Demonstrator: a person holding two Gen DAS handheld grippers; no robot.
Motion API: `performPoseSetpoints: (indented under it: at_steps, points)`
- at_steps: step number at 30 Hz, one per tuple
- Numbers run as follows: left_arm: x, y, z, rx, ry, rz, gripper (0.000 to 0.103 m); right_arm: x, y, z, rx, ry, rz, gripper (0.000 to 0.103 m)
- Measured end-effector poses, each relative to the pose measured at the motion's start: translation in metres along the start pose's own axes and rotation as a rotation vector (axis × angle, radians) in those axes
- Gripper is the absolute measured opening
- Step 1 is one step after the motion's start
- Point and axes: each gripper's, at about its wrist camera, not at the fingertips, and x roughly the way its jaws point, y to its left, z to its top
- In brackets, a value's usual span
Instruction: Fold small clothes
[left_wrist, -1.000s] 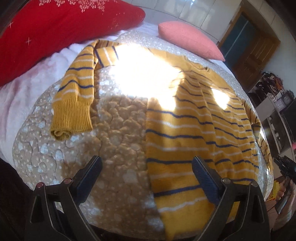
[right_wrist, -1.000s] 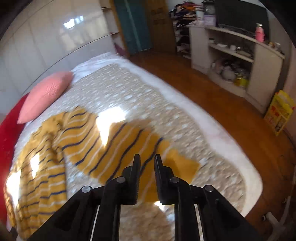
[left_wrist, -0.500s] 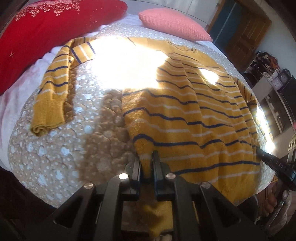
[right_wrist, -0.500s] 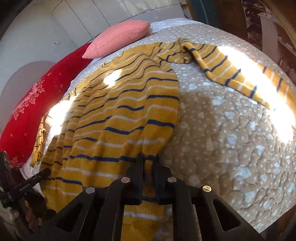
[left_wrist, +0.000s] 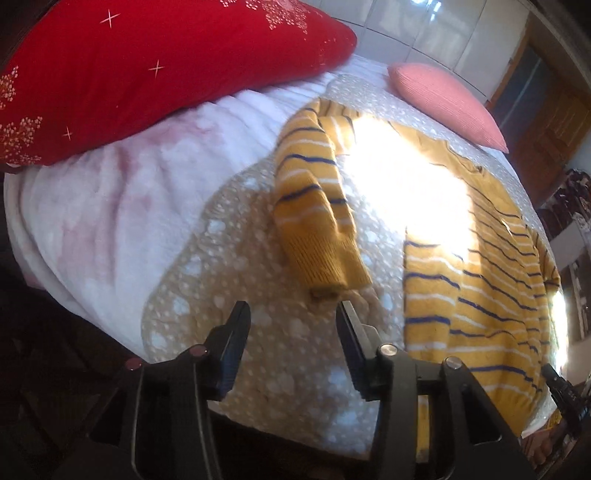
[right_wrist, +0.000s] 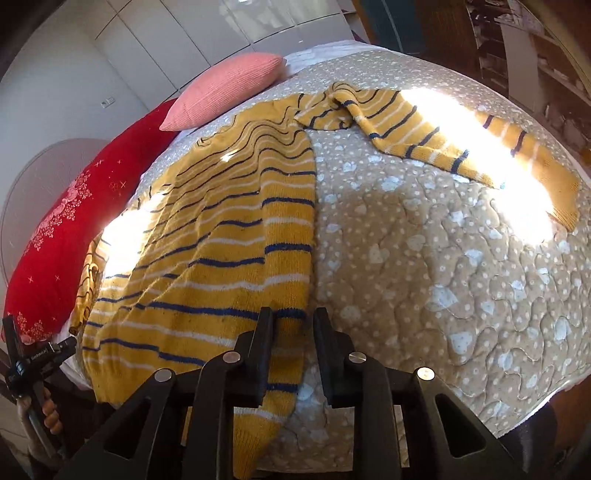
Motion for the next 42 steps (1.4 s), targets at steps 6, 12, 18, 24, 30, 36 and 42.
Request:
performPoseSetpoints:
  at_steps: [6, 12, 18, 24, 30, 36, 42]
  points:
    - [0.011, -0.032, 0.019, 0.24, -0.105, 0.133, 0.073, 0.007, 0.001, 0.0, 0.023, -0.005, -0.011, 0.026]
    - [-0.013, -0.043, 0.014, 0.308, -0.209, 0.04, 0.073, 0.004, 0.0, 0.0, 0.001, -0.008, -0.031, 0.029]
    - [-0.004, -0.045, 0.014, 0.384, -0.142, 0.064, 0.073, 0.008, 0.006, 0.003, -0.001, -0.009, -0.03, 0.03]
    - [0.049, -0.054, 0.01, 0.571, -0.05, 0.147, 0.057, 0.009, 0.017, 0.004, -0.016, -0.011, -0.042, 0.031]
    - [0.038, 0.0, 0.066, 0.292, -0.08, 0.126, 0.012, -0.005, 0.019, 0.009, -0.036, -0.045, -0.063, 0.031]
    - [-0.043, 0.078, 0.149, -0.056, -0.24, 0.058, 0.012, -0.008, 0.017, 0.015, -0.032, -0.076, -0.04, 0.031]
    - [-0.093, 0.043, 0.197, -0.04, -0.312, -0.008, 0.012, 0.004, 0.011, 0.006, 0.005, -0.053, 0.001, 0.031]
